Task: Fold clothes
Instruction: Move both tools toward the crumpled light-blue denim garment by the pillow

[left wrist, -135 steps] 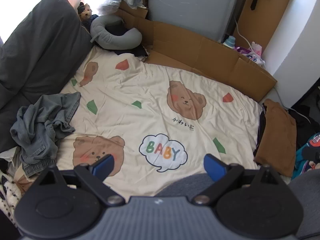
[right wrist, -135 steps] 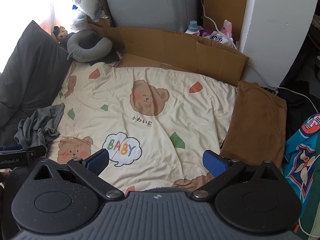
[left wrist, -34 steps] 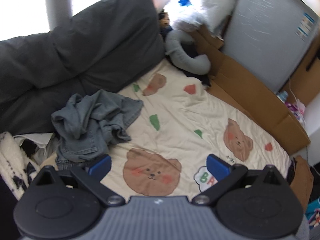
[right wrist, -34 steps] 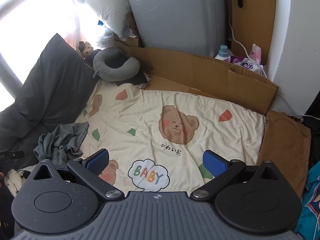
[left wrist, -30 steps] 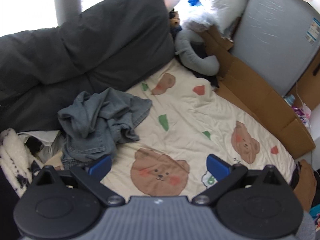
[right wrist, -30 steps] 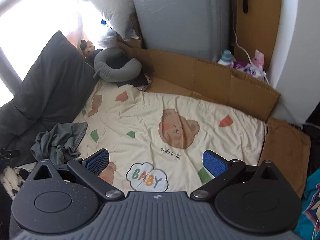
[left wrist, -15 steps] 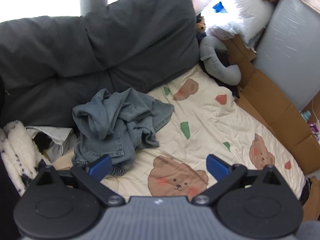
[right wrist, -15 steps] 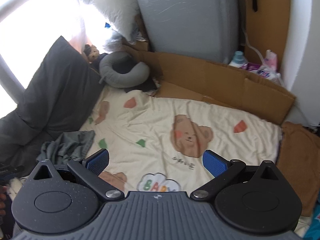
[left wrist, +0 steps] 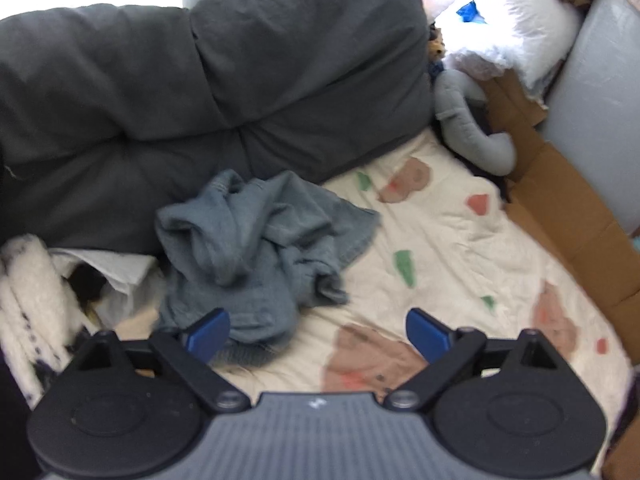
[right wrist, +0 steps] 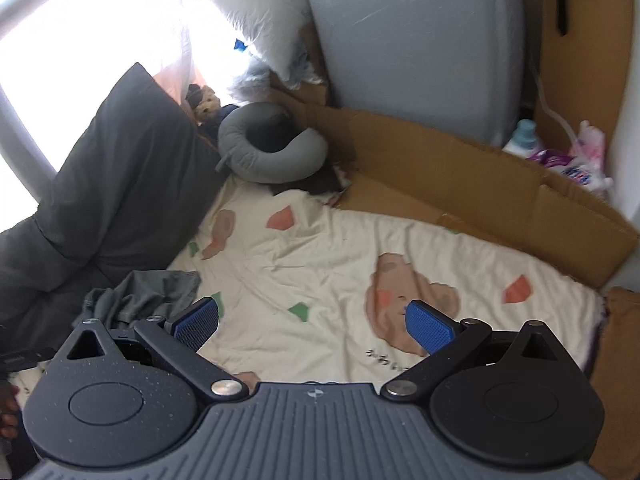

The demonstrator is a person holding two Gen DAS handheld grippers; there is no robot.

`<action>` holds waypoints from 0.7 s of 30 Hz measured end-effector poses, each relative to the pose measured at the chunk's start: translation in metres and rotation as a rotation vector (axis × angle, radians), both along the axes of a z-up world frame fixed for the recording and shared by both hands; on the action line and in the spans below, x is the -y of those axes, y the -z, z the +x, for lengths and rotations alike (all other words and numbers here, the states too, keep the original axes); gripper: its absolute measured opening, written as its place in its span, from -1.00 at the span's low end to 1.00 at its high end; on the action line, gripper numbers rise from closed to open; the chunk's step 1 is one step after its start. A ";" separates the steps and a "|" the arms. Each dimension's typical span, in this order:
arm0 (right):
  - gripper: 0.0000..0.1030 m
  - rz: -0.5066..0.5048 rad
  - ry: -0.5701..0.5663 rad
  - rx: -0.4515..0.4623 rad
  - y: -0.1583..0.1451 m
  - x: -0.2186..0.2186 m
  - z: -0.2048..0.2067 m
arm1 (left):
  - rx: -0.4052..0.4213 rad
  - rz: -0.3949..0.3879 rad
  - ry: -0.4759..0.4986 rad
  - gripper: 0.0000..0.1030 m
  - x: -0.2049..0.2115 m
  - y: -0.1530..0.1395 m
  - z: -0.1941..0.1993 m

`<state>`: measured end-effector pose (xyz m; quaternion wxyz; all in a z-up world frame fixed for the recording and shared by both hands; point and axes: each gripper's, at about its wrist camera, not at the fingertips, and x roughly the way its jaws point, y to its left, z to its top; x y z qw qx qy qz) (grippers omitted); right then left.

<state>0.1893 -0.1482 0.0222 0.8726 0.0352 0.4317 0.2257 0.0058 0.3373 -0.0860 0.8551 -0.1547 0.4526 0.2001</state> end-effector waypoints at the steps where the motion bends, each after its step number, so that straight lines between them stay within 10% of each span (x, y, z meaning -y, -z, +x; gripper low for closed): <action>1: 0.99 -0.017 -0.014 0.014 0.003 -0.004 0.006 | 0.000 0.001 -0.002 0.87 -0.002 0.003 0.002; 21: 0.99 -0.019 -0.358 0.013 0.105 -0.083 0.060 | 0.010 0.015 -0.200 0.58 -0.053 0.074 0.005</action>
